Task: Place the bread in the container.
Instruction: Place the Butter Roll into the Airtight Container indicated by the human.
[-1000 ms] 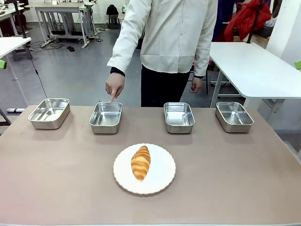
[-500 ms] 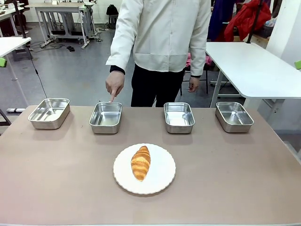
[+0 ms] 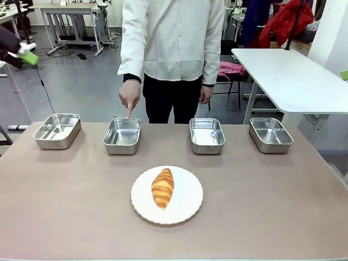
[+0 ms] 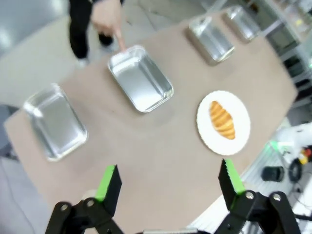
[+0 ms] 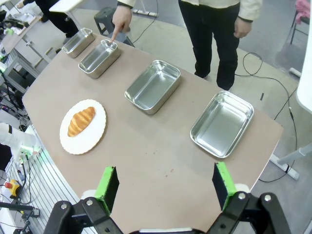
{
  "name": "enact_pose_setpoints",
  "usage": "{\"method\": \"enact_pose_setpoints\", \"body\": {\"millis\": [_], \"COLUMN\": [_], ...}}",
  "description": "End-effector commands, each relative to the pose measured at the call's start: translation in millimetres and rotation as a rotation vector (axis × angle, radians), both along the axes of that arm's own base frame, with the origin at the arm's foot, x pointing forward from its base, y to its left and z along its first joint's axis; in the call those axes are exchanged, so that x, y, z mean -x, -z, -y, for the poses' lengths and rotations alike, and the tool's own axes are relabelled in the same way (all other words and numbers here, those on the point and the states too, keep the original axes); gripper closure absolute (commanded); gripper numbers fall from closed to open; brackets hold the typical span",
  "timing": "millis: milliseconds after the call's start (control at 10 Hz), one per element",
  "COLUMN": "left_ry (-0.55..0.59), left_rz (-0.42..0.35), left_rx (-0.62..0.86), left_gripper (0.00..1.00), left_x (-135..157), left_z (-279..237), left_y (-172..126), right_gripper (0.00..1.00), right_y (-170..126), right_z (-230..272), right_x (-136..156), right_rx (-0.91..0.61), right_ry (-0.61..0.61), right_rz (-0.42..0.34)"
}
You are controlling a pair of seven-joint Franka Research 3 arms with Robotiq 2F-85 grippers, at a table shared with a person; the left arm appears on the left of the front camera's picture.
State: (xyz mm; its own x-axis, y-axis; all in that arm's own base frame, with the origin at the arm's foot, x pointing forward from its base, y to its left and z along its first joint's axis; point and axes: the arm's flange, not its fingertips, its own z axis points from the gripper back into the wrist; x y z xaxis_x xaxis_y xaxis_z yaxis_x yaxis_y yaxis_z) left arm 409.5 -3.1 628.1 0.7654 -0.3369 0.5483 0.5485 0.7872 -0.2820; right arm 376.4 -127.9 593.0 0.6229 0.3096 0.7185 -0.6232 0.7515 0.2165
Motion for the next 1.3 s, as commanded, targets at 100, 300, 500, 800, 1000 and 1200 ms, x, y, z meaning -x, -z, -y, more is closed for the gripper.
{"method": "enact_pose_setpoints", "body": {"millis": [100, 300, 500, 800, 1000, 1200], "left_ry": [-0.040, -0.048, -0.039, -0.032, -0.032, -0.032], "left_rz": [-0.154, -0.212, -0.273, -0.263, -0.263, -0.263], "left_rx": [-0.059, -0.098, -0.056, -0.092, -0.092, -0.092], "left_gripper": [0.00, 0.00, 0.00, 0.00, 0.00, 0.00], "left_x": [16.8, 17.6, 17.8, 23.2, 23.2, 23.2], "left_z": [99.1, 173.7, 223.4, 238.6, 238.6, 238.6], "left_y": [19.2, 55.4, 87.8, 101.8, 101.8, 101.8], "right_gripper": [0.00, 0.00, 0.00, 0.00, 0.00, 0.00], "right_y": [-0.8, -0.8, -0.8, -0.8, -0.8, -0.8], "right_z": [0.4, 0.4, 0.4, 0.4, 0.4, 0.4], "right_x": [-1.0, -1.0, -1.0, -1.0, -1.0, -1.0], "right_rx": [-0.018, -0.018, -0.018, -0.018, -0.018, -0.018], "right_ry": [-0.011, -0.011, -0.011, -0.011, -0.011, -0.011], "right_rz": [0.017, 0.017, 0.017, 0.017, 0.017, 0.017]}}
